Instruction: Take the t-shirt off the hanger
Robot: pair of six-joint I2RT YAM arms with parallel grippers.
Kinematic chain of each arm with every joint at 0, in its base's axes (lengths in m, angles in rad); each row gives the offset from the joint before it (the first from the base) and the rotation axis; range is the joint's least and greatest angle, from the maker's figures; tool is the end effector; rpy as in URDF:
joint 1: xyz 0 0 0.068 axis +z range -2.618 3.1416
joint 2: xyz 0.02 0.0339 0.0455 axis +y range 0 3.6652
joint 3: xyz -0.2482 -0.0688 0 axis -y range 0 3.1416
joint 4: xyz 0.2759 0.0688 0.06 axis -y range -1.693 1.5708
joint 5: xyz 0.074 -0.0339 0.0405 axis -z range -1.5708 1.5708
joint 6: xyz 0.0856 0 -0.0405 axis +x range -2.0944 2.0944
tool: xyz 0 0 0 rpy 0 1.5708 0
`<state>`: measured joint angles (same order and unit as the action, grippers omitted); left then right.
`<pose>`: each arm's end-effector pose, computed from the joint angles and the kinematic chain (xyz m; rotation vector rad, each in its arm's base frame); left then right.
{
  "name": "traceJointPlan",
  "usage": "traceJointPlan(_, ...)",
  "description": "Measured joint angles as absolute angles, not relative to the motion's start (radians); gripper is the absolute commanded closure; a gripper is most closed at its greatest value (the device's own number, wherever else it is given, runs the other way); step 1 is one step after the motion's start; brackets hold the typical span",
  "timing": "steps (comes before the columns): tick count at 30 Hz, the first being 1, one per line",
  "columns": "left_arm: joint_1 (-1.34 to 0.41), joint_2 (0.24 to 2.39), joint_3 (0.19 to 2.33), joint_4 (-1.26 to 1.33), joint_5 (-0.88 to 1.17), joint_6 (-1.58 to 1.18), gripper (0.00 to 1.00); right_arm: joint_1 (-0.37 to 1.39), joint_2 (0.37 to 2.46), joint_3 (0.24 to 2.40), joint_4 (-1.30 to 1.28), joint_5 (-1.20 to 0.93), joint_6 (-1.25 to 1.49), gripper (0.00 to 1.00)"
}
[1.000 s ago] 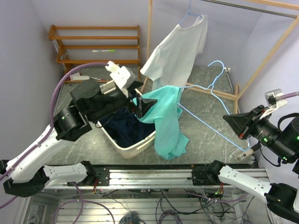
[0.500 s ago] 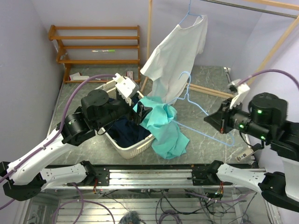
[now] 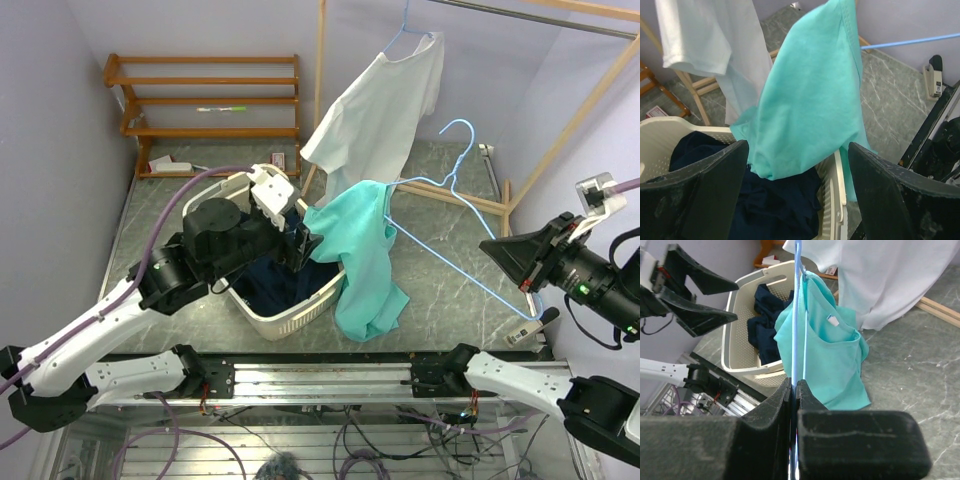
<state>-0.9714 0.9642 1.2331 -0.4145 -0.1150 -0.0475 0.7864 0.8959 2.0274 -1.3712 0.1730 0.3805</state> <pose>0.1694 -0.2305 0.4255 0.7051 1.6124 -0.6524 0.0682 0.0475 0.5449 -0.2501 1.8416 0.6677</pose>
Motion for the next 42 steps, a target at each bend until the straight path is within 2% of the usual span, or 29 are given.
traceJointPlan(5, -0.971, 1.016, 1.222, -0.403, -0.061, -0.068, 0.01, 0.786, 0.856, 1.990, -1.341, 0.152, 0.385, 1.00)
traceJointPlan(22, -0.971, 1.188, 1.236, -0.368, 0.062, -0.136, 0.02, 0.787, 0.850, 1.921, -1.254, 0.126, 0.383, 1.00)
traceJointPlan(24, -0.971, 1.212, 1.236, -0.361, 0.062, -0.141, 0.13, 0.786, 0.849, 1.921, -1.253, 0.121, 0.383, 1.00)
traceJointPlan(26, -0.971, 1.232, 1.237, -0.361, 0.061, -0.147, 0.39, 0.786, 0.848, 1.921, -1.253, 0.120, 0.384, 1.00)
traceJointPlan(28, -0.971, 1.250, 1.237, -0.359, 0.054, -0.152, 0.70, 0.786, 0.846, 1.921, -1.253, 0.120, 0.384, 1.00)
traceJointPlan(29, -0.971, 1.256, 1.237, -0.359, 0.048, -0.159, 0.81, 0.786, 0.846, 1.921, -1.253, 0.120, 0.384, 1.00)
traceJointPlan(30, -0.971, 1.261, 1.240, -0.361, 0.038, -0.160, 0.87, 0.786, 0.844, 1.921, -1.254, 0.120, 0.385, 1.00)
traceJointPlan(32, -0.971, 1.266, 1.254, -0.364, 0.011, -0.162, 0.93, 0.786, 0.842, 1.920, -1.255, 0.123, 0.385, 1.00)
traceJointPlan(42, -0.972, 1.264, 1.374, -0.393, -0.299, -0.189, 0.93, 0.786, 0.812, 1.862, -1.347, 0.108, 0.406, 1.00)
